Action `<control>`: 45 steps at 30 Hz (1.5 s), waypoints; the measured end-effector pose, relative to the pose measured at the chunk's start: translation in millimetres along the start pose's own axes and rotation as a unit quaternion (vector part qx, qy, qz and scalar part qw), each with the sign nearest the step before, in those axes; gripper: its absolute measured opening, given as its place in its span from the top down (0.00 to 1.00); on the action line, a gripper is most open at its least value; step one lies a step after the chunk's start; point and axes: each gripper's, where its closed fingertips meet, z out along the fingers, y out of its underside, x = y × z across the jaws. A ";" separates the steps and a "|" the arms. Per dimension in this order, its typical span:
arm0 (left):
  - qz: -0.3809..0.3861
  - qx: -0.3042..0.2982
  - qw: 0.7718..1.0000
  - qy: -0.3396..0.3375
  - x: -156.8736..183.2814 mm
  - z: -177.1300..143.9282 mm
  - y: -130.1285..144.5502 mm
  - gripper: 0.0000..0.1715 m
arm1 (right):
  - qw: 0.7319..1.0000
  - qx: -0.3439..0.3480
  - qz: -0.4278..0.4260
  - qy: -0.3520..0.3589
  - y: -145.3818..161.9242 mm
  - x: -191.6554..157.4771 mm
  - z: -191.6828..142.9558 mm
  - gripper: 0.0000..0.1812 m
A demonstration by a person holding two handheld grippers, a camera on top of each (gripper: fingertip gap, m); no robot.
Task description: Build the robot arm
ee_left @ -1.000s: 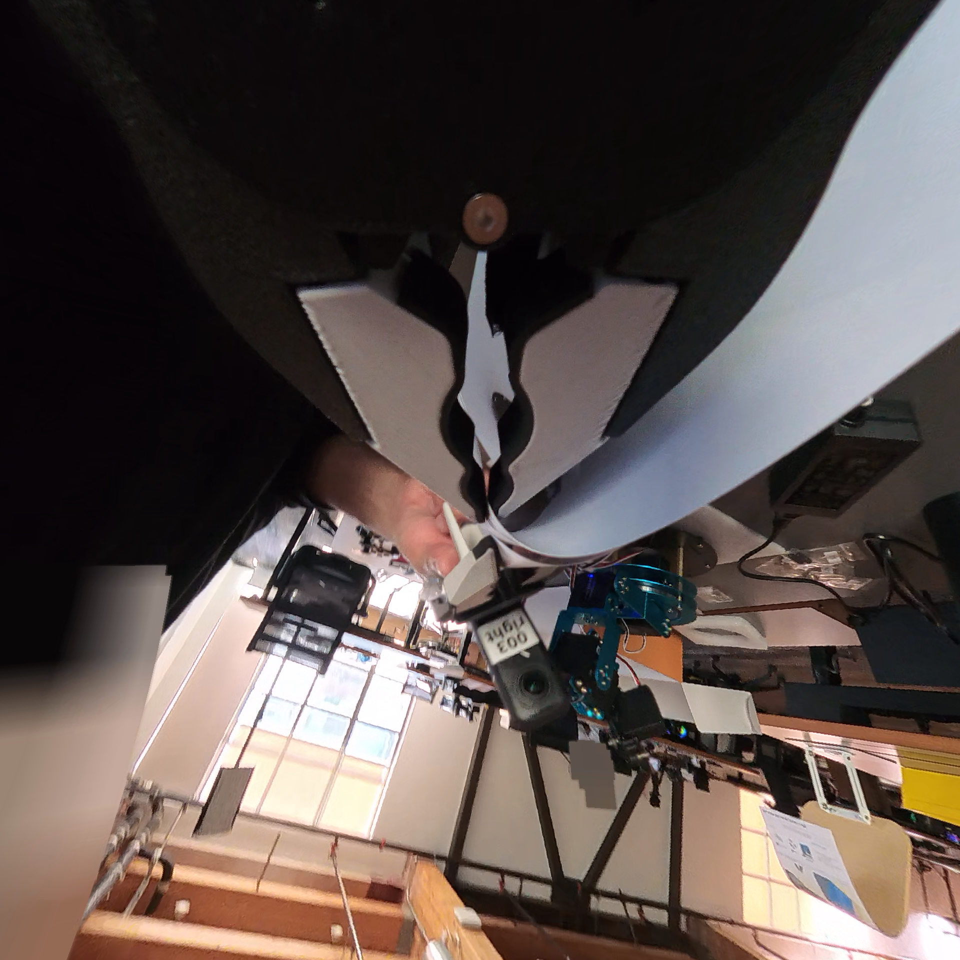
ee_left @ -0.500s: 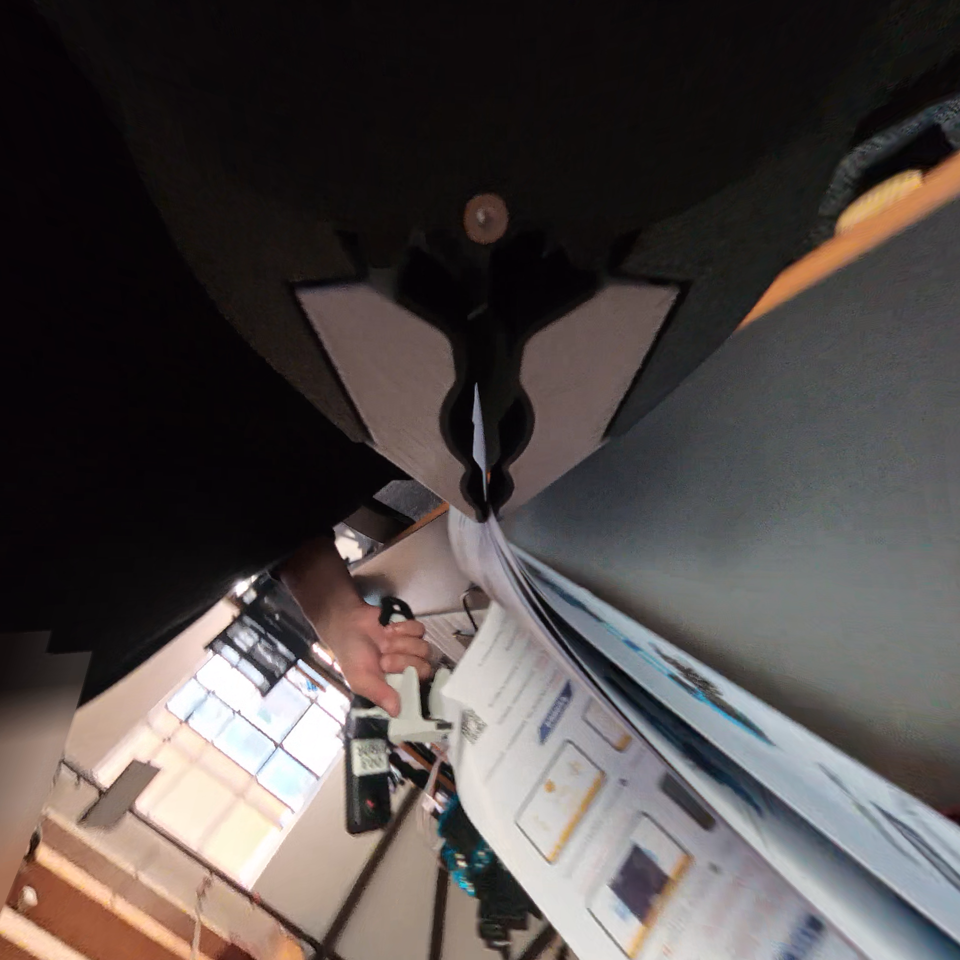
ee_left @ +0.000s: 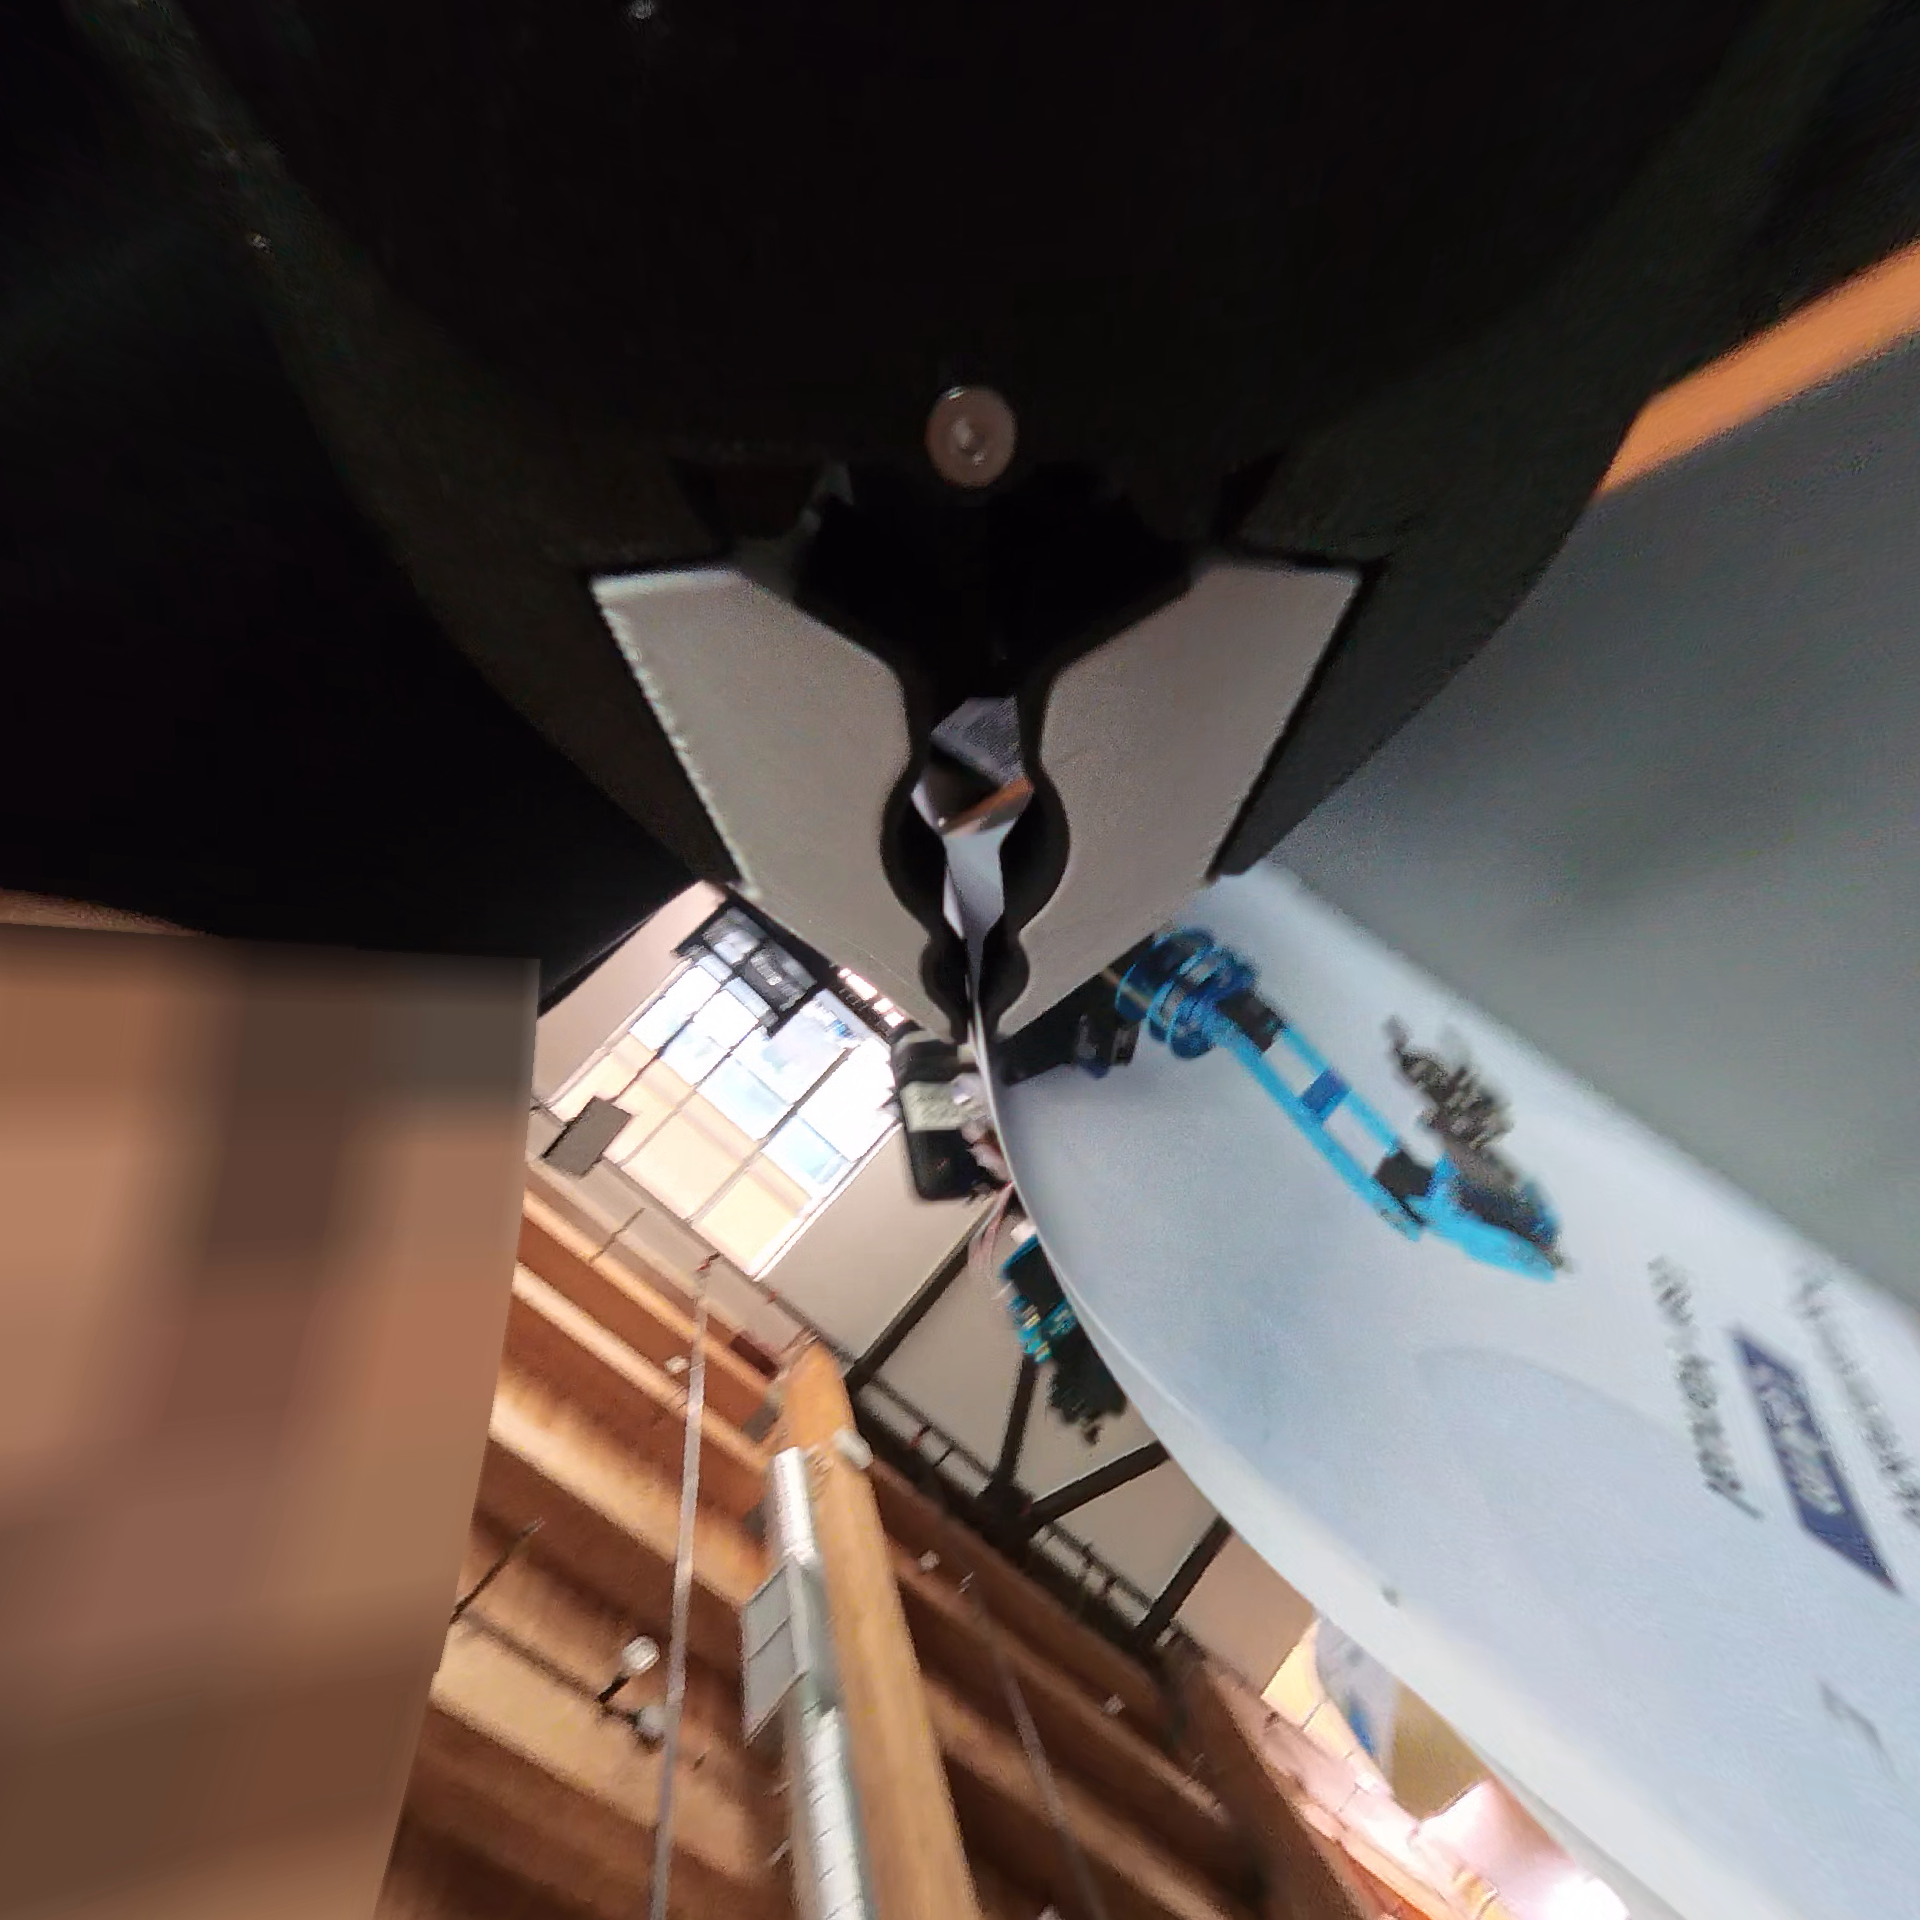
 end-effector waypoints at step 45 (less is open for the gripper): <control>-0.070 0.055 0.996 0.007 11.0 13.7 -16.3 1.00 | 0.973 -0.091 -0.211 0.018 12.9 -58.3 58.5 0.71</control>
